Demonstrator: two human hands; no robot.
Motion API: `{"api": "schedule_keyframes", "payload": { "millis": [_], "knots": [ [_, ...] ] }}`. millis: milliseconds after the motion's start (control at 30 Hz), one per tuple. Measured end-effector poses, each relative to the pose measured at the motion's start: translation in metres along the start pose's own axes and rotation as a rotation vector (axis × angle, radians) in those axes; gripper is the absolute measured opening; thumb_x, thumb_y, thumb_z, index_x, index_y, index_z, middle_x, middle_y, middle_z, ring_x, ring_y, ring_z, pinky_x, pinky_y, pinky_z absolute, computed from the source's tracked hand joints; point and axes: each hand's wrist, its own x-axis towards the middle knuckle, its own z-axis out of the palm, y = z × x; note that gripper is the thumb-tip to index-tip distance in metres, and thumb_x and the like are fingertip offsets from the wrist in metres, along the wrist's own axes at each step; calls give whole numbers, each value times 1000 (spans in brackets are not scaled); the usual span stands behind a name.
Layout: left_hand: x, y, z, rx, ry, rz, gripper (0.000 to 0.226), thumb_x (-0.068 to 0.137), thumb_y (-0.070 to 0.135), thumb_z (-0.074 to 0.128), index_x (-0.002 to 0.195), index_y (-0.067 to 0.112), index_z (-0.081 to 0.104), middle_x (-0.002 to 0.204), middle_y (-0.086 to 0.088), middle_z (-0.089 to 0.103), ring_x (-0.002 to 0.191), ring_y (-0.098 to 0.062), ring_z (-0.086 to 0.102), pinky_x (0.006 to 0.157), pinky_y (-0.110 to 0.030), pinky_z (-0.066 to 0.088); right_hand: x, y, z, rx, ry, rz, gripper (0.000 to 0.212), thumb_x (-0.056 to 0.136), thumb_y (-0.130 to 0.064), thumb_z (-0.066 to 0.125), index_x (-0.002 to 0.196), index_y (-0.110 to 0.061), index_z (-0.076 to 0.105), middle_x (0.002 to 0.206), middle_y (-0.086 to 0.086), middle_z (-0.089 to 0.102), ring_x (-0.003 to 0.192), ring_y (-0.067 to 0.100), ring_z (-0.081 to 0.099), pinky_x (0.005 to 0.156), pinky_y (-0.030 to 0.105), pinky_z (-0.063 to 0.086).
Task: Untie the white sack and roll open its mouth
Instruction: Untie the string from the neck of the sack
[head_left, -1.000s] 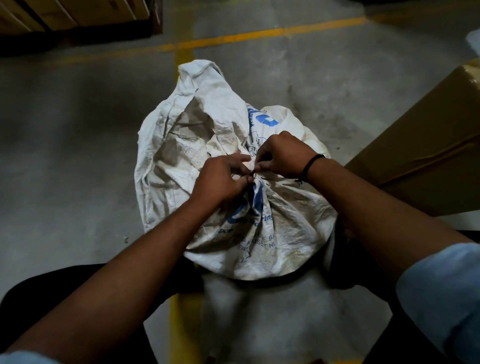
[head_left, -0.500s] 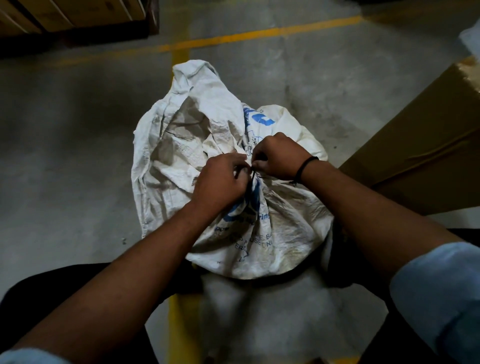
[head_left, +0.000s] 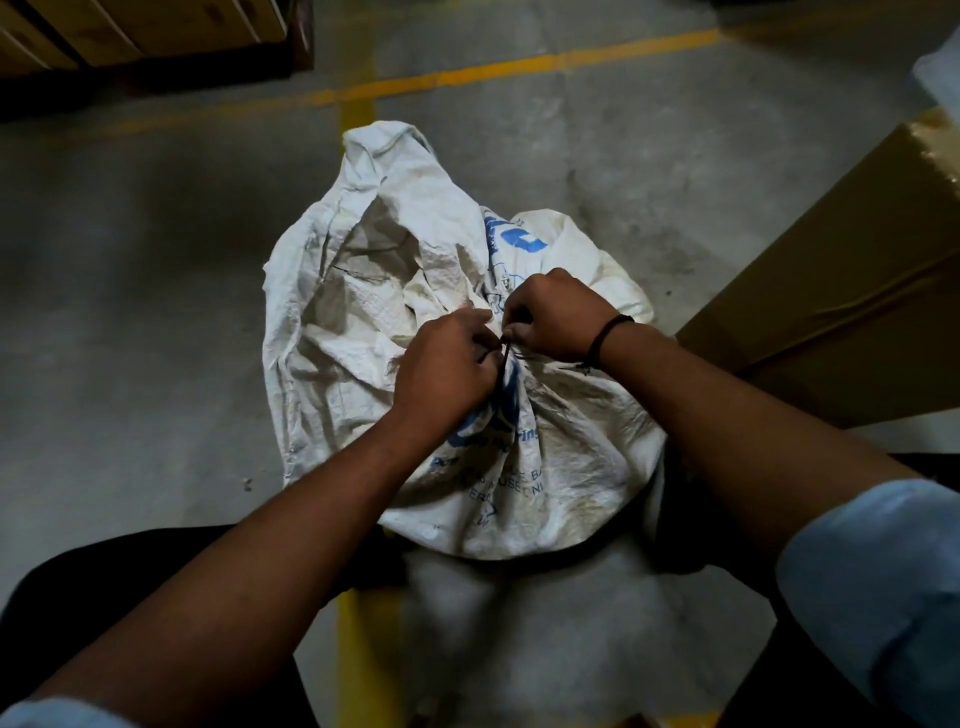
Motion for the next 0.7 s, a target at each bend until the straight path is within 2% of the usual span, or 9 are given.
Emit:
{"api": "schedule_keyframes", "payload": {
  "millis": [133, 200, 333, 400, 500, 633, 700],
  "knots": [
    [-2, -4, 6, 58, -37, -1, 8, 82, 28, 66, 87, 25, 71, 128, 17, 56, 119, -8, 53, 89, -34, 51, 1, -1, 0, -5, -15, -7, 9, 80, -22, 69, 85, -21, 76, 85, 7, 75, 85, 27, 64, 75, 33, 51],
    [-6, -3, 8, 94, -36, 4, 6, 84, 28, 63, 85, 24, 67, 130, 15, 53, 120, -10, 52, 86, -36, 52, 0, -2, 0, -15, -26, -16, 9, 81, -22, 69, 86, -20, 77, 85, 7, 75, 85, 27, 64, 75, 33, 51],
    [-8, 0, 9, 153, 15, 77, 16, 87, 30, 63, 89, 16, 70, 129, 4, 57, 116, -17, 55, 89, -36, 51, 0, -2, 0, -19, -17, -26, 9, 82, -25, 69, 86, -20, 76, 86, 6, 75, 85, 28, 65, 78, 37, 51],
    [0, -4, 2, 91, 57, 47, 16, 83, 30, 72, 87, 15, 76, 121, 3, 65, 109, -15, 61, 88, -31, 51, 1, -3, 0, -19, 16, -32, 10, 82, -25, 68, 85, -21, 76, 86, 6, 76, 86, 29, 65, 79, 36, 50],
    [7, -10, -3, 8, 81, 25, 12, 77, 29, 80, 82, 19, 80, 115, 3, 72, 105, -13, 66, 88, -31, 52, -1, -4, 2, -8, 35, -27, 10, 82, -24, 67, 84, -20, 76, 85, 5, 76, 86, 29, 66, 79, 36, 50],
    [3, -6, 2, 59, 45, 32, 10, 79, 30, 78, 83, 21, 79, 118, 7, 67, 104, -11, 62, 80, -25, 47, -3, -2, 3, -12, 15, -23, 10, 82, -23, 67, 85, -20, 76, 86, 8, 75, 88, 29, 64, 76, 35, 50],
    [3, -5, 4, 80, 34, 27, 11, 81, 32, 74, 81, 21, 74, 116, 9, 61, 104, -11, 59, 75, -27, 47, -4, -1, 4, -18, 14, -23, 10, 83, -24, 67, 86, -20, 76, 87, 9, 75, 90, 30, 63, 75, 34, 48]
  ]
}}
